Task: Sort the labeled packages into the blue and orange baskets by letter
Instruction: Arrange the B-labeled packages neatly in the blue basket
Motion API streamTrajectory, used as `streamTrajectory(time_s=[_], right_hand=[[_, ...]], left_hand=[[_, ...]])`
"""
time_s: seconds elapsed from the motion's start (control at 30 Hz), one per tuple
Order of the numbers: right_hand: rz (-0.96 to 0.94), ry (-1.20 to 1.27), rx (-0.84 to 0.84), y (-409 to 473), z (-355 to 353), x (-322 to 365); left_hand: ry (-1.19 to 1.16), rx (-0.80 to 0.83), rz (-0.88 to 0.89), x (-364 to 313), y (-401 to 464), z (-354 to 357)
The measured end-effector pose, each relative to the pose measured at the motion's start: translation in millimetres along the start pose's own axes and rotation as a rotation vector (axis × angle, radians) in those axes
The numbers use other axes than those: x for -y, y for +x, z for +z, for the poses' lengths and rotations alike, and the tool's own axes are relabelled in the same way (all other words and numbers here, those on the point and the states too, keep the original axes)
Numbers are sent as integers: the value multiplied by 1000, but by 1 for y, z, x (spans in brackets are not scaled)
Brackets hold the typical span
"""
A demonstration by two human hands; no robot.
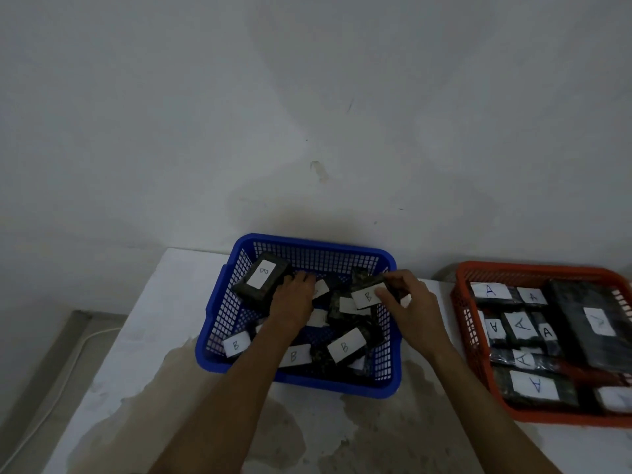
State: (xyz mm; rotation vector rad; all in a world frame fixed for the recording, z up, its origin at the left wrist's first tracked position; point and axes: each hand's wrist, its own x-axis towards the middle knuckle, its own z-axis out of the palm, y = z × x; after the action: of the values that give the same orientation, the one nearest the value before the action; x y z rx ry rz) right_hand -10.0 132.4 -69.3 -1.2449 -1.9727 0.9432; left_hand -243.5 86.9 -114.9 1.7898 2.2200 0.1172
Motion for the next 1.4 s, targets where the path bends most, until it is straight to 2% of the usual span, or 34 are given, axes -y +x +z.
streamTrajectory(time_s=[0.23,0.33,0.43,0.53,0.6,0.67,0.77,0.9,1.0,1.07,1.17,1.23,1.4], right_hand=[[64,116,-61,-4,-13,-7],[63,137,-72,-4,-18,-9],[75,178,-69,-2,-17,-9],[112,208,-33,0,-11,-6],[126,205,-10,0,-4,0],[72,121,2,2,7,8],[-22,-46,42,8,33,25],[9,-61,109,22,78,45],[91,-259,164,31,99,44],[95,-378,185,32,105,42],[-50,-681,159,33,113,37],[-122,-797,136,33,115,35],[-124,-785,64,38,116,29]], left_hand=[[212,-71,272,9,42,-11],[319,-89,325,13,48,-13],[285,-160,357,17,38,-21],[144,-420,269,32,15,-34],[36,-444,118,55,-2,-38],[-6,-322,59,75,-17,-39],[47,-205,92,84,-27,-41],[91,-284,-34,75,-24,-43],[65,-281,-120,70,-21,-42],[-13,-300,-98,68,-25,-46],[-145,-467,-14,72,-42,-51],[-170,-527,6,77,-62,-52],[-61,-459,81,94,-117,-41]])
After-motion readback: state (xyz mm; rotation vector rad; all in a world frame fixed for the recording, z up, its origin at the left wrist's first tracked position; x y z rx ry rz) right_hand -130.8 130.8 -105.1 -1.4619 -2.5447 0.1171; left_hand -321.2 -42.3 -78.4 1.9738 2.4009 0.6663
